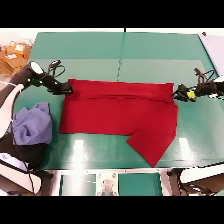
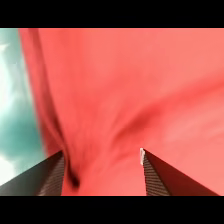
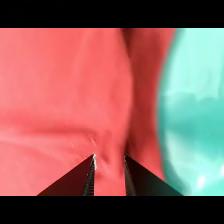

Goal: Fold the shirts.

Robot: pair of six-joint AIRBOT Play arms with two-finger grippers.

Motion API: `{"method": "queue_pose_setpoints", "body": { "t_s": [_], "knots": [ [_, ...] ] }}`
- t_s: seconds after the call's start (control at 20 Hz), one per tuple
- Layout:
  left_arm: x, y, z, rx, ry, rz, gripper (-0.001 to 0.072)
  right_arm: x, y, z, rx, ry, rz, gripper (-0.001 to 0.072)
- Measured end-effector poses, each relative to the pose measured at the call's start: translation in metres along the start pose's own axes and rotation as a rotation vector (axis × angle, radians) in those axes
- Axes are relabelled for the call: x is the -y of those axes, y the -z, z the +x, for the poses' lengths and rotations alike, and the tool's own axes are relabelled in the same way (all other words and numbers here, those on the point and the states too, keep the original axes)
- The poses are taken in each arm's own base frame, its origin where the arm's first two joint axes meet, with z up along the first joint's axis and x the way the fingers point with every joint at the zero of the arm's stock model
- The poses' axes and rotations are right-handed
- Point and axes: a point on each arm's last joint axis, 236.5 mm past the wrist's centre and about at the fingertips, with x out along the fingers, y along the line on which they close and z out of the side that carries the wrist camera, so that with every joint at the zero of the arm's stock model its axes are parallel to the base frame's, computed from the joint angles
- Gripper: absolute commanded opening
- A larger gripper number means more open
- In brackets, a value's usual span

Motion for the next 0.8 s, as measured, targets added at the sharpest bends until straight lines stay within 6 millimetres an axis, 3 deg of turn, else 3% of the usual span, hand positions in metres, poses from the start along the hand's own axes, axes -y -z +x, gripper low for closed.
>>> {"method": "queue_pose_setpoints", "body": {
  "t_s": [0.05, 0.1, 0.15, 0.2, 0.3, 0.5, 0.65, 0.7, 0.75, 0.8],
  "knots": [
    [-0.008, 0.003, -0.009, -0.034, -0.042, 0.001, 0.0532, 0.006, 0.001, -0.011, 0.004, 0.022, 0.013, 0.0226],
    [-0.017, 0.01, -0.02, -0.08, -0.092, -0.004, 0.0373, 0.014, 0.004, -0.022, 0.004, 0.049, 0.036, 0.017],
    [-0.023, 0.016, -0.03, -0.121, -0.133, -0.016, 0.003, 0.021, 0.009, -0.033, 0.004, 0.073, 0.064, 0.0018],
    [-0.029, 0.023, -0.04, -0.159, -0.169, -0.029, 0.0019, 0.027, 0.015, -0.045, 0.005, 0.093, 0.098, 0.0018],
    [-0.03, 0.036, -0.056, -0.213, -0.204, -0.056, 0.0018, 0.033, 0.039, -0.064, -0.013, 0.125, 0.158, 0.0018],
    [-0.007, 0.07, -0.084, -0.251, -0.216, -0.066, 0.0019, 0.035, 0.106, -0.084, -0.049, 0.194, 0.253, 0.0018],
    [0.017, 0.115, -0.101, -0.219, -0.203, -0.064, 0.002, 0.029, 0.165, -0.083, -0.081, 0.216, 0.303, 0.0019],
    [0.025, 0.134, -0.103, -0.197, -0.185, -0.08, 0.0021, 0.028, 0.184, -0.081, -0.091, 0.222, 0.318, 0.0071],
    [0.032, 0.152, -0.102, -0.178, -0.167, -0.099, 0.0113, 0.027, 0.202, -0.076, -0.104, 0.226, 0.335, 0.0247],
    [0.039, 0.17, -0.099, -0.15, -0.141, -0.129, 0.0463, 0.026, 0.219, -0.071, -0.118, 0.225, 0.347, 0.0412]
  ]
}}
